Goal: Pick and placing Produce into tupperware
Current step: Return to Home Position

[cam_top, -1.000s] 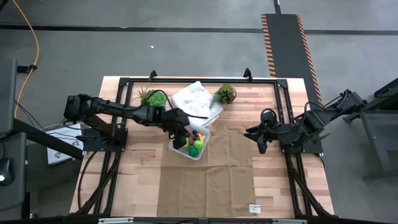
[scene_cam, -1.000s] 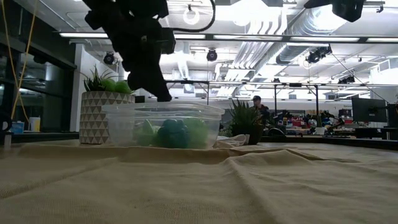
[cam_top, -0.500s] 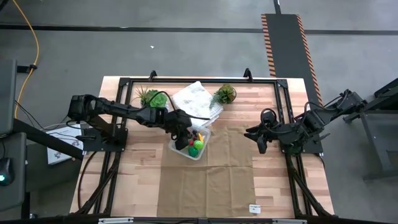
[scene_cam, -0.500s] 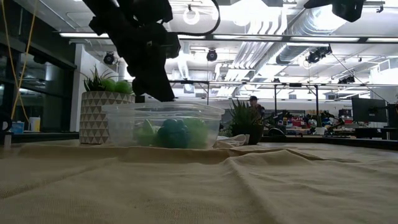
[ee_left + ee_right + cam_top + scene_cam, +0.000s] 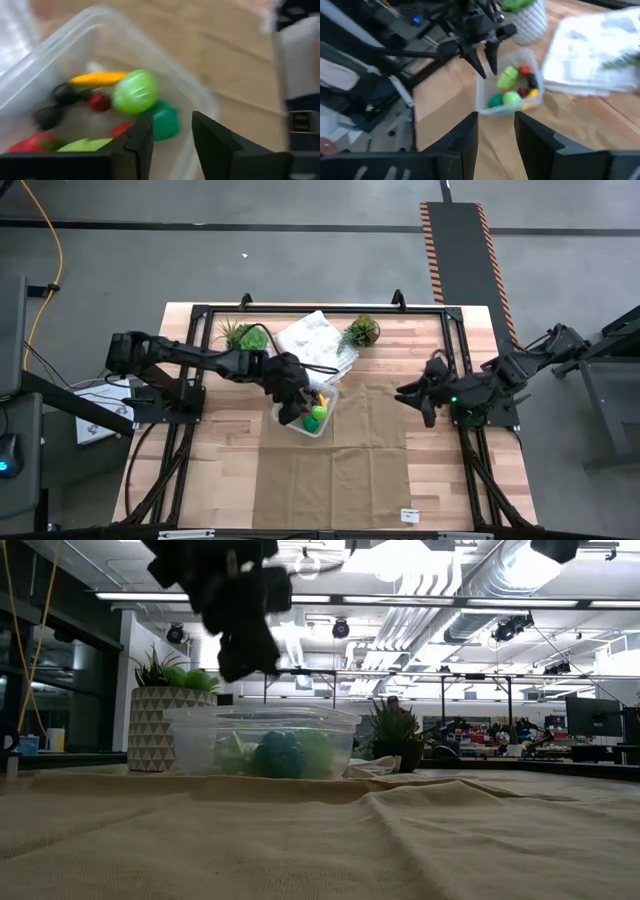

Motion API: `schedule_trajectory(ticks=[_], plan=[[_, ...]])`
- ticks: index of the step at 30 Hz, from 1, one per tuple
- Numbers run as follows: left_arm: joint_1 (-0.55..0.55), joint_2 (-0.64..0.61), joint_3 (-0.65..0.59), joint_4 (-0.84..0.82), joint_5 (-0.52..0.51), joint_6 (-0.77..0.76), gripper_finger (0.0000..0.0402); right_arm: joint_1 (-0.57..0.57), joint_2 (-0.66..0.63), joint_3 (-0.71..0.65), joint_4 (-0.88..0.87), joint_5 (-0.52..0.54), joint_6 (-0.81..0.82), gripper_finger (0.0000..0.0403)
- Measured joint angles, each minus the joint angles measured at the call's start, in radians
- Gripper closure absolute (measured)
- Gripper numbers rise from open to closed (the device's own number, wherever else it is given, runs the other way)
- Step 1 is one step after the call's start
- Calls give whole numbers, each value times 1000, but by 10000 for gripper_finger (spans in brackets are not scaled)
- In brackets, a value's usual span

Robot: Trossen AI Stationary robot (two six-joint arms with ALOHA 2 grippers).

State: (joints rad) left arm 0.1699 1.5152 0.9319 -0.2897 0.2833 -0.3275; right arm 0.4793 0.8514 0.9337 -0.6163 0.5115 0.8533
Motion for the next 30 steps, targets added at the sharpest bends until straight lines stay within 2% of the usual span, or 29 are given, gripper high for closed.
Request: schedule_trajectory(ticks=[4,12,18,23,28,30], plan=[[0,-24,60,-2,68,-9,316,0,-69,0,58,-9,-73,284],[0,-96,192,-58,73,9,394,0,-230,0,191,-9,-257,290],[0,-172,260,-209,28,32,389,0,-308,0,191,-27,-312,340],[1,-274,264,-220,9,16,399,0,-344,0,187,-86,-360,396],[1,-387,264,-253,-58,49,400,0,-366,0,172,-91,-388,401],[1,-437,264,-300,-90,65,399,0,-371,0,139,-60,-393,402]])
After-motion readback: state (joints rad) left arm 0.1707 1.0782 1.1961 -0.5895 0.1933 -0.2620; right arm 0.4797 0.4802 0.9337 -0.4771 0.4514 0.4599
